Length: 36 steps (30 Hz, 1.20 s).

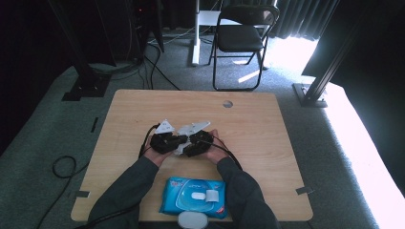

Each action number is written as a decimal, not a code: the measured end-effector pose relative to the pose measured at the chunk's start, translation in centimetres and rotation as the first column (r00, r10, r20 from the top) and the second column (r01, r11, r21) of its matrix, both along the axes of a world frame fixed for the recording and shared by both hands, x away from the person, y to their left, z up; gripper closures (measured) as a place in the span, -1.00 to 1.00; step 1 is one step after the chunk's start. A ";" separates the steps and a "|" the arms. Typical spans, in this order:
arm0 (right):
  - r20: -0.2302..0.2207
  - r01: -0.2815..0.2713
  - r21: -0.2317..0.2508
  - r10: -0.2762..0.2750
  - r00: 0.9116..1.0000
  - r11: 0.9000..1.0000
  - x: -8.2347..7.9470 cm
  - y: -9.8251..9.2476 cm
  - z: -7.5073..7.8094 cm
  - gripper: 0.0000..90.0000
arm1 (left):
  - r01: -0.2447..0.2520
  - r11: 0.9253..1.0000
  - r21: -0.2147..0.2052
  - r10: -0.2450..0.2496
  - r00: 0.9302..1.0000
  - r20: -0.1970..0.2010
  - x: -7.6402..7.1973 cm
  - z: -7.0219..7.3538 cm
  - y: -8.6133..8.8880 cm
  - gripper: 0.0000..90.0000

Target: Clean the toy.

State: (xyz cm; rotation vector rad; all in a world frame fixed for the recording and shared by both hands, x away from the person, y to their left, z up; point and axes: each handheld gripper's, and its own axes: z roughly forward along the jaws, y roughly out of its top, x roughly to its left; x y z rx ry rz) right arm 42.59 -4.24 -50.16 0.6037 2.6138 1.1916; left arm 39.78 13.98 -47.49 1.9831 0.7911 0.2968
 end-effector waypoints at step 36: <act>-0.081 0.135 0.111 -0.127 0.989 0.985 1.1 -2.0 0.7 -0.24 | -0.063 0.998 0.028 0.064 0.998 -0.012 -0.9 -2.0 1.4 0.92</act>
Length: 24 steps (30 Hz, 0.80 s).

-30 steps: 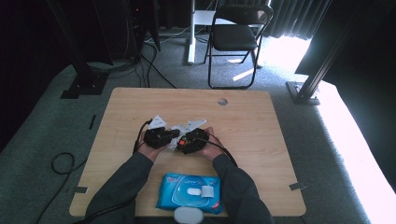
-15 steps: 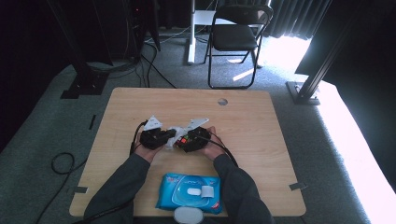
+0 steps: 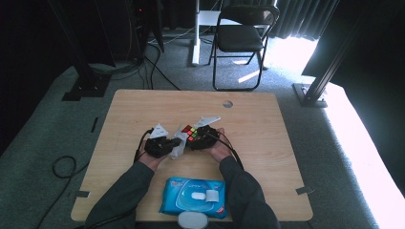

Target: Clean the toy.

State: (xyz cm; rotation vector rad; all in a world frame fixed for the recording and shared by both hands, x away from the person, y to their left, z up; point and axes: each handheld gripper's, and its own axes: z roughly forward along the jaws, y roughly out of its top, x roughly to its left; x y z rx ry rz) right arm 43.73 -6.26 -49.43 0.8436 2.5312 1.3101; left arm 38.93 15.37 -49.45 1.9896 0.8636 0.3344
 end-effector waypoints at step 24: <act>-0.003 0.013 0.025 -0.013 1.000 1.000 0.1 -0.3 0.4 -0.24 | 0.024 0.999 0.049 -0.022 0.999 -0.035 0.1 -0.9 -0.9 0.91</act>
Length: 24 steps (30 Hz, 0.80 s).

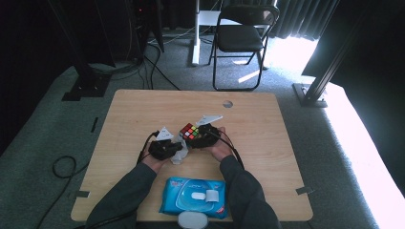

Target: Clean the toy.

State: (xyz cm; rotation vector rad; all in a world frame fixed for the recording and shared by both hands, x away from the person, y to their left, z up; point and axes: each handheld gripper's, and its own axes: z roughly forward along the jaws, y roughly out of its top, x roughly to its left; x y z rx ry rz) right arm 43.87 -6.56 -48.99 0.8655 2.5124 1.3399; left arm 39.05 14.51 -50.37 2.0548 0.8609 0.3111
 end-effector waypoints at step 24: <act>0.040 -0.001 -0.125 0.006 0.999 0.992 -0.4 1.3 -1.0 -0.24 | 0.014 0.999 -0.035 -0.012 0.999 0.047 -0.2 1.6 0.1 0.91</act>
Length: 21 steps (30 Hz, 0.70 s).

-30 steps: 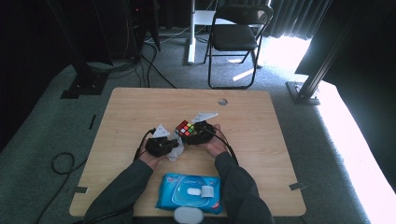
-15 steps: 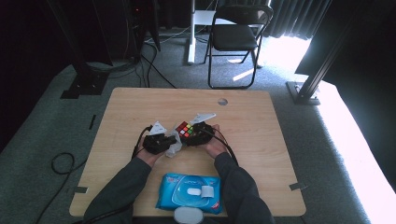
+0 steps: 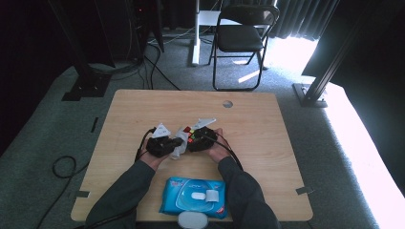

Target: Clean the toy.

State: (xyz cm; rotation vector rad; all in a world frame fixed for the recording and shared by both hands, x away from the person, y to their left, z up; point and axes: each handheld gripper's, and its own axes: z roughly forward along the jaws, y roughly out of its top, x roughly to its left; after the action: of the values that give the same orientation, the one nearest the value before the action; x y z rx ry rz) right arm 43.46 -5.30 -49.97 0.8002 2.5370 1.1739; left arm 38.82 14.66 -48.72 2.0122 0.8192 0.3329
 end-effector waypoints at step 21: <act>-0.012 0.019 0.079 -0.018 1.000 0.997 0.1 -0.4 0.5 -0.24 | -0.059 0.998 0.018 0.059 0.998 -0.034 0.7 -1.3 0.8 0.91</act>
State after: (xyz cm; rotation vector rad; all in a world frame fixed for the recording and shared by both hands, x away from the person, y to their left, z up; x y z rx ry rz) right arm 43.61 -5.75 -49.42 0.8494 2.5007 1.2747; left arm 39.51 15.42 -50.02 2.0177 0.9014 0.3412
